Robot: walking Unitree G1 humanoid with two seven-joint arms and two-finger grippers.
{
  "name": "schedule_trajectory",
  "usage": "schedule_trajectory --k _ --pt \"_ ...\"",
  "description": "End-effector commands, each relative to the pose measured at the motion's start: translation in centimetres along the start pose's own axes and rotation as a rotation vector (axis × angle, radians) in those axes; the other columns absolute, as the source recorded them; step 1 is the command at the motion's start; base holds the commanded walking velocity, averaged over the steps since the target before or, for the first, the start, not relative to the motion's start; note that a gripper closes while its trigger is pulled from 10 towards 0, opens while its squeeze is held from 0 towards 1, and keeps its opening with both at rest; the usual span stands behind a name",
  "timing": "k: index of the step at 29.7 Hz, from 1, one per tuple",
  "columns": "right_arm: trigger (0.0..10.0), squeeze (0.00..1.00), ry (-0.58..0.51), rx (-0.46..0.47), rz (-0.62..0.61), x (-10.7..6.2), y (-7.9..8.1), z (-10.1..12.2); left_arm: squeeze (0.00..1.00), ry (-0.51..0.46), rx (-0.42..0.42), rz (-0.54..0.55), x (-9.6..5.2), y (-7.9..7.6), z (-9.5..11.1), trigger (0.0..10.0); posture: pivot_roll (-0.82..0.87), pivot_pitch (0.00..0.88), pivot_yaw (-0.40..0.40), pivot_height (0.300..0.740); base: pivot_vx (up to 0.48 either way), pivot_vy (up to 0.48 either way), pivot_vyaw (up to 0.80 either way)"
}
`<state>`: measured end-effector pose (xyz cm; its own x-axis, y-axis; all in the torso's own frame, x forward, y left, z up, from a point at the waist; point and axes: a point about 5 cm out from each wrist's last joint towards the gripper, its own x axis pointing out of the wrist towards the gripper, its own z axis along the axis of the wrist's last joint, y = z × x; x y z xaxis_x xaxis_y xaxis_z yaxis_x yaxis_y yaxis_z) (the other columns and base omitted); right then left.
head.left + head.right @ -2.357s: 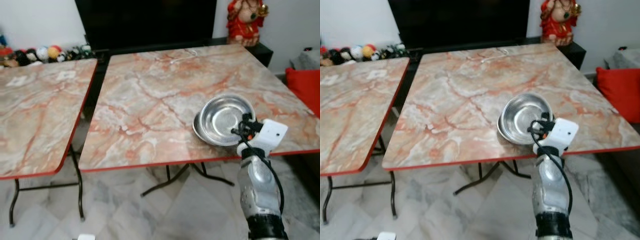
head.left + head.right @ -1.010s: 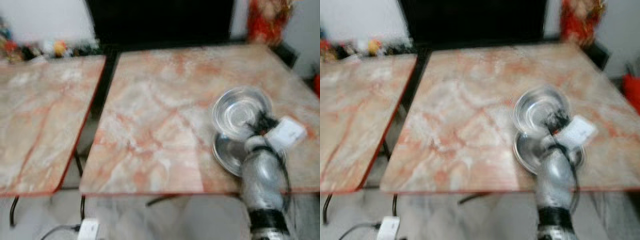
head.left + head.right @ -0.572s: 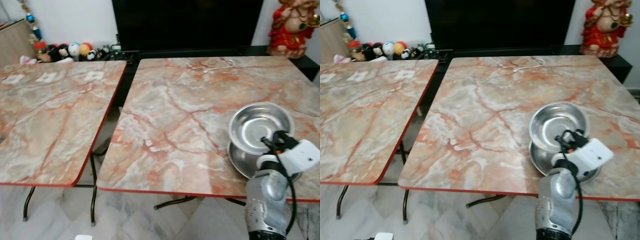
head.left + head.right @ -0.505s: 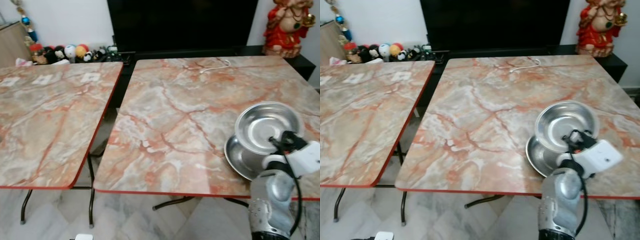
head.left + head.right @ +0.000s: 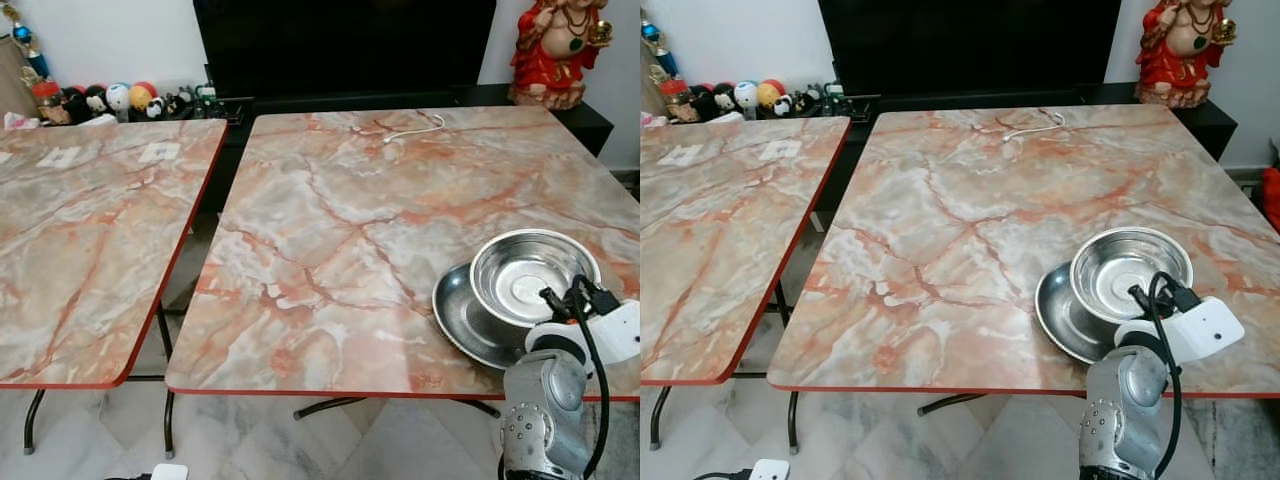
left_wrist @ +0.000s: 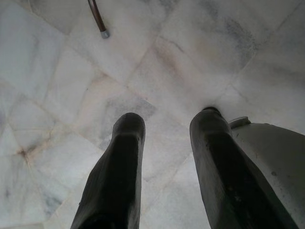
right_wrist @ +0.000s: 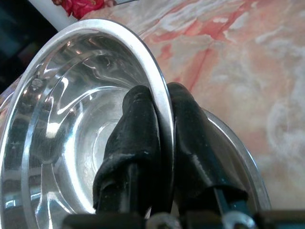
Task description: Setting the table
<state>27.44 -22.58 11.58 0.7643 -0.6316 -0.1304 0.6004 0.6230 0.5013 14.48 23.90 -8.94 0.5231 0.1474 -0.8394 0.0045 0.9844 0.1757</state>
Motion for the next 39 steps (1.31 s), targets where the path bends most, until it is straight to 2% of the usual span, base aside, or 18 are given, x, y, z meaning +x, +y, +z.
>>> schedule_trajectory --k 1,13,15,26,28,29,30,39 --pt "10.0 0.00 0.021 0.018 0.000 -0.3 0.5 -0.2 0.00 0.014 0.022 0.004 -0.1 0.3 -0.4 10.0 -0.14 0.000 0.055 0.740 0.000 0.000 0.00" --pt "10.0 0.00 0.096 0.042 -0.033 -0.7 0.2 -1.4 0.00 0.008 0.023 -0.002 0.0 0.1 -0.2 10.0 -0.14 0.000 0.052 0.740 0.000 0.000 0.00" --pt "10.0 0.00 0.127 0.075 -0.039 -0.7 0.3 -1.8 0.00 0.006 0.020 -0.001 0.0 0.1 -0.1 10.0 -0.14 0.000 0.050 0.740 0.000 0.000 0.00" --pt "10.0 0.00 0.178 0.073 -0.053 -1.2 0.1 -2.6 0.00 0.006 0.017 0.002 0.0 0.2 -0.1 10.0 -0.14 0.000 0.050 0.740 0.000 0.000 0.00" --pt "10.0 0.06 0.180 0.074 -0.043 -1.2 0.2 -2.6 0.00 0.005 0.016 0.002 0.0 0.2 -0.1 10.0 -0.14 0.000 0.050 0.740 0.000 0.000 0.00" --pt "10.0 0.22 0.178 0.074 -0.038 -1.2 0.3 -2.5 0.00 0.005 0.016 0.001 0.0 0.2 0.0 10.0 -0.14 0.000 0.048 0.740 0.000 0.000 0.00" --pt "10.0 0.31 0.178 0.070 -0.037 -1.2 0.4 -2.5 0.00 0.004 0.014 0.001 0.0 0.1 0.0 10.0 -0.15 0.000 0.047 0.740 0.000 0.000 0.00" --pt "10.0 0.36 0.192 0.069 -0.040 -1.2 0.4 -2.6 0.00 0.003 0.009 0.001 0.0 0.1 0.1 10.0 -0.14 0.000 0.046 0.740 0.000 0.000 0.00"
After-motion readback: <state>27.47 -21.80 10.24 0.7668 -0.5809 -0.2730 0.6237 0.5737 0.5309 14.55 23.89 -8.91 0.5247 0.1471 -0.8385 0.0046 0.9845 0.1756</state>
